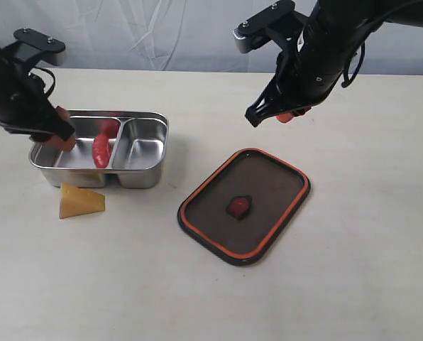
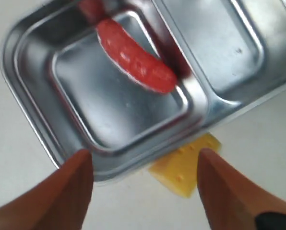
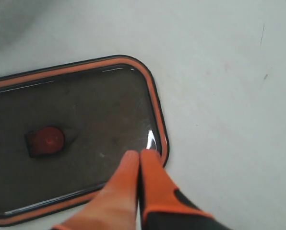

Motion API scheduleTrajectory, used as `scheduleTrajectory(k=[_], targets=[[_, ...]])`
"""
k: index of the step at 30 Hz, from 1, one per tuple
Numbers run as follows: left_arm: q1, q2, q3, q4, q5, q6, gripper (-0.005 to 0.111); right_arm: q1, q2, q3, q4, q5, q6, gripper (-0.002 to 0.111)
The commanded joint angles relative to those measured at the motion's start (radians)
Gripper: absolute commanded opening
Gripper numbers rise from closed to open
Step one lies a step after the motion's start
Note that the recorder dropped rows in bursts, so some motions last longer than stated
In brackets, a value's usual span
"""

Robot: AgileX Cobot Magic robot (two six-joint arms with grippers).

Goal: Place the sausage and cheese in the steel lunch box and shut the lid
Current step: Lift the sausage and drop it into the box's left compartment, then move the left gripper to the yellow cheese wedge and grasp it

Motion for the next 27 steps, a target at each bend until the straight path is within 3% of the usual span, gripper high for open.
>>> scheduleTrajectory(k=[1, 5, 9, 11, 23, 27], targets=[[0.001, -0.093, -0.004, -0.051, 0.211, 0.003, 0.060, -0.005, -0.008, 0.001, -0.034, -0.001, 0.000, -0.001], [-0.001, -0.139, 0.036, -0.082, 0.321, 0.051, 0.060, -0.005, -0.008, 0.001, -0.034, -0.014, 0.000, -0.001], [-0.001, -0.164, 0.112, -0.191, 0.323, 0.279, 0.060, -0.005, -0.008, 0.001, -0.034, -0.021, 0.000, -0.001], [-0.001, -0.164, 0.160, -0.175, 0.311, 0.375, 0.060, -0.005, -0.008, 0.001, -0.034, -0.021, 0.000, -0.001], [-0.001, -0.164, 0.377, 0.003, -0.097, 0.440, 0.061, -0.005, -0.008, 0.001, -0.034, -0.042, 0.000, -0.001], [-0.001, -0.144, 0.422, -0.005, -0.176, 0.448, 0.071, -0.005, -0.008, 0.001, -0.034, -0.054, 0.000, -0.001]])
